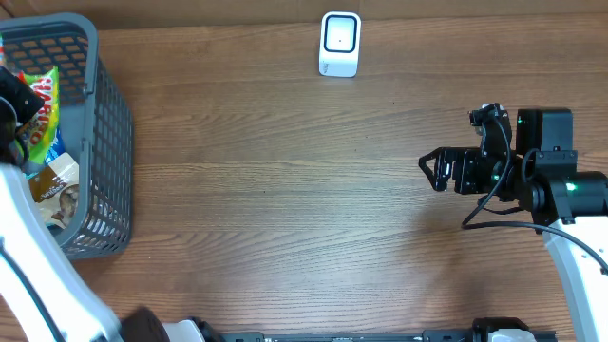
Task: Scan the item barcode
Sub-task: 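Carry the Haribo bag toward the scanner with the left gripper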
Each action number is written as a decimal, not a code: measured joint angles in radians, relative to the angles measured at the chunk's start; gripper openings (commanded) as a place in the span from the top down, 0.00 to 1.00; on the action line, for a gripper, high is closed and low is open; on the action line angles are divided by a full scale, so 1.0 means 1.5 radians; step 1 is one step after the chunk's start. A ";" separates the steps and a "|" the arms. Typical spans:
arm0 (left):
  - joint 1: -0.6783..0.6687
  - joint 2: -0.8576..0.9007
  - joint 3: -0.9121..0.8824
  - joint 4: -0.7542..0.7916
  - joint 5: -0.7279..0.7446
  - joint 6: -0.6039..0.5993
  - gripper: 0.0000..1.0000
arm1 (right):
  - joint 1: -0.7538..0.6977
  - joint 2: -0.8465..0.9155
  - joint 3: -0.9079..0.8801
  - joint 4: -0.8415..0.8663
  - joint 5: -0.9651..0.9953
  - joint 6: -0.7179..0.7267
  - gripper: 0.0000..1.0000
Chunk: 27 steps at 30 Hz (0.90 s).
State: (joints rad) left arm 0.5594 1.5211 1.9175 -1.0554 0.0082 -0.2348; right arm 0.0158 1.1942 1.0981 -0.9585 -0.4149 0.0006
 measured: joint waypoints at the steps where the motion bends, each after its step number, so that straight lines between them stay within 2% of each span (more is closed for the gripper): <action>1: -0.008 -0.017 0.001 -0.002 0.007 0.013 0.96 | 0.000 0.000 0.000 0.000 0.000 0.000 0.00; 8: -0.149 -0.023 -0.006 -0.076 0.115 0.115 0.96 | 0.000 0.000 0.000 0.000 0.000 0.000 0.00; 13: -0.303 0.024 -0.053 -0.092 0.128 0.128 0.96 | 0.000 0.000 0.000 0.000 0.000 0.000 0.00; 15: -0.370 0.055 -0.068 -0.089 0.098 0.104 0.96 | 0.000 0.000 0.000 0.000 0.000 -0.001 0.00; 19: -0.482 0.134 -0.076 -0.085 -0.009 0.005 0.96 | 0.000 0.000 0.000 0.000 -0.001 0.000 0.00; 27: -0.619 0.308 -0.078 -0.078 -0.218 -0.165 0.96 | 0.000 0.000 0.000 -0.011 -0.003 0.000 0.00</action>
State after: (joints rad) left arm -0.3691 1.9835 1.8011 -1.1717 -0.3187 -0.4820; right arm 0.0158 1.1942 1.0981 -0.9745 -0.4191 0.0002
